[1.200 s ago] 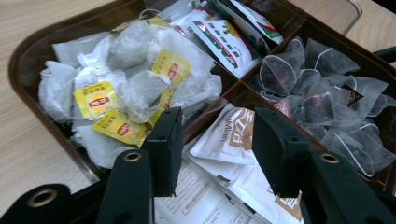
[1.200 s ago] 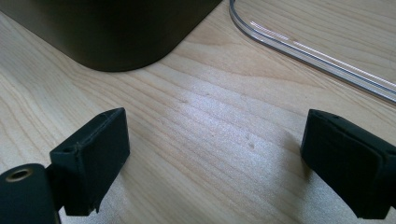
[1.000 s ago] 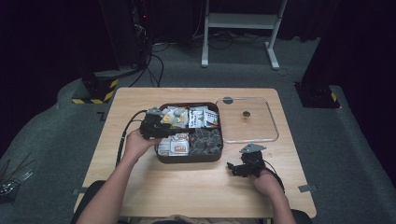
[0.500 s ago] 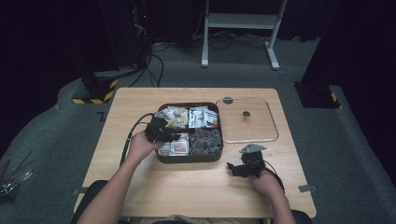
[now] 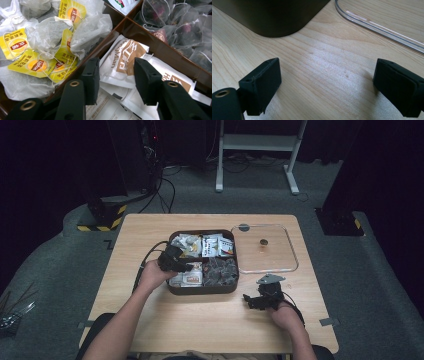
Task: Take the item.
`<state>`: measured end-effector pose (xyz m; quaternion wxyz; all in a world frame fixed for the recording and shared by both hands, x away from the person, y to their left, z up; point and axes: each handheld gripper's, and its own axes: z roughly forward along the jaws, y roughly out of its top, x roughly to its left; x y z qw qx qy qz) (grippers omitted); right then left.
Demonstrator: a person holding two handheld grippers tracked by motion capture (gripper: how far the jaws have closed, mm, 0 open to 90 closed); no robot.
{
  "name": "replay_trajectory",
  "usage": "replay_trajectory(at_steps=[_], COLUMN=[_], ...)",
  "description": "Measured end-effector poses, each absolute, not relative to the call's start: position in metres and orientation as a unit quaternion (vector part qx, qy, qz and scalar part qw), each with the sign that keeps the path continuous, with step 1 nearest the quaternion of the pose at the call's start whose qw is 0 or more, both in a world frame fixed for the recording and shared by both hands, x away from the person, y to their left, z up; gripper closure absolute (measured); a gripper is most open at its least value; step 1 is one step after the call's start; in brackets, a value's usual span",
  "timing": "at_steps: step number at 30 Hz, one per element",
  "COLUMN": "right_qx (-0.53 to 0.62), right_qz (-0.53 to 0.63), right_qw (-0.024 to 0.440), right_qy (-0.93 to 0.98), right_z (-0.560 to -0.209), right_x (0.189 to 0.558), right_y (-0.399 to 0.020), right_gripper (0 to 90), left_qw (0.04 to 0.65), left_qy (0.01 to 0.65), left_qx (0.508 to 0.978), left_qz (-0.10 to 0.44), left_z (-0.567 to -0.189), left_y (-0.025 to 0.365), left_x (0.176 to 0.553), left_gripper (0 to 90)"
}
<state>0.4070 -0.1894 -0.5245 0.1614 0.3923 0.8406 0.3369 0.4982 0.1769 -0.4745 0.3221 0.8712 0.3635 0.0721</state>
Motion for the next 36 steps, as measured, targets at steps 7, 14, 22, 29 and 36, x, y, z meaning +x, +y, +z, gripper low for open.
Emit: replay_trajectory(at_steps=[7, 14, 22, 29, 36], right_qx=[0.392, 0.392, 0.393, 0.393, 0.393], right_qz=[0.337, 0.336, 0.336, 0.337, 0.336], right_qw=[0.162, 0.161, 0.161, 0.161, 0.161], right_qy=[0.841, 0.841, 0.84, 0.84, 0.84], right_z=[-0.525, -0.525, -0.525, -0.525, -0.525], right_x=[0.407, 0.407, 0.407, 0.407, 0.407], right_y=[-0.189, -0.189, -0.189, -0.189, -0.189], right_gripper=[7.9, 7.9, 7.9, 7.9, 7.9], left_qw=[0.306, 0.305, 0.309, 0.319, 0.339], left_qy=[0.349, 0.345, 0.358, 0.361, 0.352], left_qx=[0.882, 0.884, 0.878, 0.874, 0.87], left_qz=[0.079, 0.08, 0.071, 0.064, 0.066], left_z=[-0.474, -0.473, -0.47, -0.465, -0.451], left_y=[0.172, 0.171, 0.175, 0.178, 0.18], left_x=[0.502, 0.503, 0.504, 0.503, 0.494], left_gripper=[65.3, 84.7, 88.3, 88.6, 88.6])
